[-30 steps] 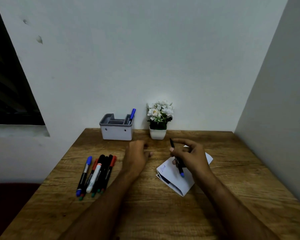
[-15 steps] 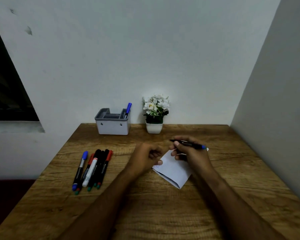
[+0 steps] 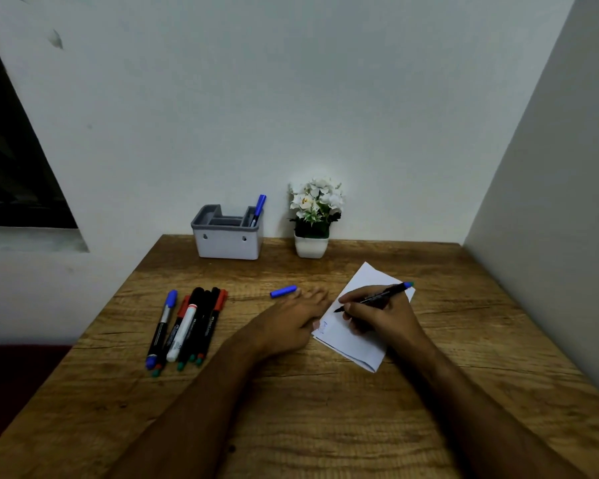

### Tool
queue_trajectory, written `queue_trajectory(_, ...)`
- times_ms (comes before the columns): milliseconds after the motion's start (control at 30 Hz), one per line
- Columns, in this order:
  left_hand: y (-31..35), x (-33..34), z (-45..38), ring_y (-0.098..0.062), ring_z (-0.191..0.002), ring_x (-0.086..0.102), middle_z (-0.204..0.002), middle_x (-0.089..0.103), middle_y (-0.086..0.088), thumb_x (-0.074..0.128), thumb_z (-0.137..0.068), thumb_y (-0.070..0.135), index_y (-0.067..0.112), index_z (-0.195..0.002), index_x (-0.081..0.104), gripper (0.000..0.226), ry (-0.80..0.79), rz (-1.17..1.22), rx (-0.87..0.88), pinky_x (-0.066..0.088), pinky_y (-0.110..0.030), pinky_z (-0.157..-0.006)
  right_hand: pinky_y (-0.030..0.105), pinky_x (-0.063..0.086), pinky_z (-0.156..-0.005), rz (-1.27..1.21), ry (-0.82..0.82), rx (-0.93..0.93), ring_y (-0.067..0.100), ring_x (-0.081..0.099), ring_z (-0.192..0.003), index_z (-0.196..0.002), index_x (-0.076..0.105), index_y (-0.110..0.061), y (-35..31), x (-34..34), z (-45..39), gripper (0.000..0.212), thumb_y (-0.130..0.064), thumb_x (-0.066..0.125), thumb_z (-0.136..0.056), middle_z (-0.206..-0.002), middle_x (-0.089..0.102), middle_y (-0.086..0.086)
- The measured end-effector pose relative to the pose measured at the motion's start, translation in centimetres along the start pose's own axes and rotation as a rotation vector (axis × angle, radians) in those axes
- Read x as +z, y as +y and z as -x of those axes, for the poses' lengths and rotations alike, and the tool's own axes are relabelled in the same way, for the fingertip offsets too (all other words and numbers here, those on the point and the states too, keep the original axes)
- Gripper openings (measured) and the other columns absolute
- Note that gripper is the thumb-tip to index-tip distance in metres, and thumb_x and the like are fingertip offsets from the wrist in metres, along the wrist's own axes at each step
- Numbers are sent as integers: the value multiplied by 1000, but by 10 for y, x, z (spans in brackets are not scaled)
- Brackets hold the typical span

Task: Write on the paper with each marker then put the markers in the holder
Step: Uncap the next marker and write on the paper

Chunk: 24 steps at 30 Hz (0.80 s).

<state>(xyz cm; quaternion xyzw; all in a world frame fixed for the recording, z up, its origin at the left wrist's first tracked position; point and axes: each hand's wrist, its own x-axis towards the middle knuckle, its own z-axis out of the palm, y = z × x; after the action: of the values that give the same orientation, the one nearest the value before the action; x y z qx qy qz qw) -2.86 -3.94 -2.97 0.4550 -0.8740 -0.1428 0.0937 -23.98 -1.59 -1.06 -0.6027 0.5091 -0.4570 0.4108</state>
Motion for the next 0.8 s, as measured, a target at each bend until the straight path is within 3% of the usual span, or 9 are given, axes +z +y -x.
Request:
queue_trajectory(67, -2, 0, 2, -7, -152, 3, -166, 8, 6, 35, -105, 24, 25, -158, 12, 58, -2, -52, 19, 3, -30, -124, 24, 60, -71, 75, -12, -20, 21, 74, -82, -95, 82, -10, 0, 1, 0, 15, 0, 71, -90, -88, 80, 6)
queue_trajectory(167, -1, -1, 7, -6, -151, 3, -166, 8, 6, 32, -106, 27, 24, -158, 12, 56, 22, -64, 40, 4, -29, -124, 23, 59, -79, 166, -63, -54, 10, 73, -88, -96, 82, -13, -4, 4, -3, 15, -4, 73, -88, -92, 80, 1)
queue_trajectory(367, -2, 0, 8, -5, -151, 1, -166, 5, 7, 30, -107, 30, 25, -158, 10, 55, 11, -57, 31, 6, -33, -125, 24, 61, -81, 277, -65, -151, 7, 73, -88, -92, 82, -15, 4, 11, -5, 12, -8, 74, -86, -90, 80, -3)
queue_trajectory(800, -6, 4, 5, -4, -151, 0, -166, 7, 7, 31, -107, 27, 26, -158, 12, 54, 34, -38, 53, -2, -21, -118, 13, 54, -73, 331, -71, -173, 2, 71, -83, -90, 82, -15, 10, 14, -7, 12, -9, 72, -87, -86, 78, -8)
